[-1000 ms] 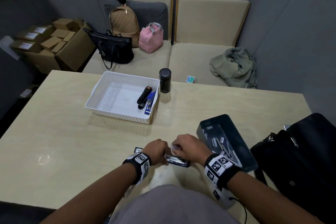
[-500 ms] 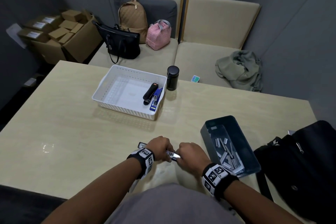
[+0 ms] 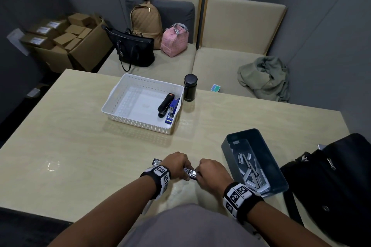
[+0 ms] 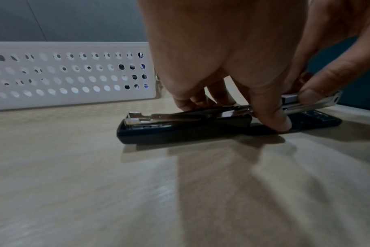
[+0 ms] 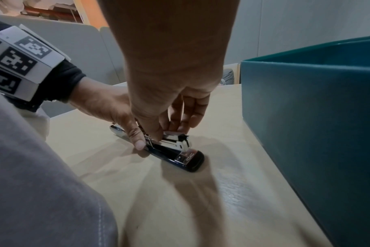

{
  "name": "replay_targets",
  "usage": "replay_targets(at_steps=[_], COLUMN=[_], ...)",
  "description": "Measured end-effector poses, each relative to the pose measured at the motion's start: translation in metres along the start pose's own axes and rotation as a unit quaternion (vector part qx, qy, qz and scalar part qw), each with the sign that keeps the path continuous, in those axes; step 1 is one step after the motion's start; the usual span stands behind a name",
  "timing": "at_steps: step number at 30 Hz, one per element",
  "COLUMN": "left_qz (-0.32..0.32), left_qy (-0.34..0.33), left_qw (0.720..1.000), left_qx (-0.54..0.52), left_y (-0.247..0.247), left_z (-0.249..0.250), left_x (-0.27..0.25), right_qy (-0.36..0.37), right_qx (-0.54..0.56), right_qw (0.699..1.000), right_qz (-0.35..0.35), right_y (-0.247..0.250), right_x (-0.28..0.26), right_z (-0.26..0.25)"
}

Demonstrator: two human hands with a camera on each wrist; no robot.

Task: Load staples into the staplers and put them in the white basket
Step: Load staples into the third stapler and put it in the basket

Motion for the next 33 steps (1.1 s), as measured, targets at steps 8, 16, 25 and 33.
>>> replay_targets(at_steps=[8, 16, 25, 33], left_qz=[0.001, 0.002, -0.028, -0.021], left_qy=[-0.003, -0.005, -0.033, -0.014], left_qw=[1.0, 1.0, 0.999, 0.986], left_qx=[0.011, 0.014, 0.012, 0.165], left_y=[0.0, -0.002, -0.003, 0.042], left_z=[-0.001, -0.002, -0.003, -0.06], left_x=[0.002, 0.003, 0.002, -0.022], right_qy=[0.009, -0.008, -0.011, 0.006], right_qx=[-0.022, 0.012, 0.005, 0.002], right_qw=[1.0, 1.0, 1.0, 1.0], right_qz=[0.0, 0.001, -0.012, -0.024], right_y=[-0.003, -0.002, -0.003, -0.01], right_x=[0.001, 0.001, 0.001, -0.003], right_z=[-0.004, 0.002, 0.003, 0.013])
Point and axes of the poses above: each hand's wrist, its own x-axis towards the middle knuckle, its own y-axis out of the back of the hand, z = x × y, the point moved 8 cm from there along x, towards the middle knuckle, and after that the axes turned 1 degree about -z, right-handed, at the moved point
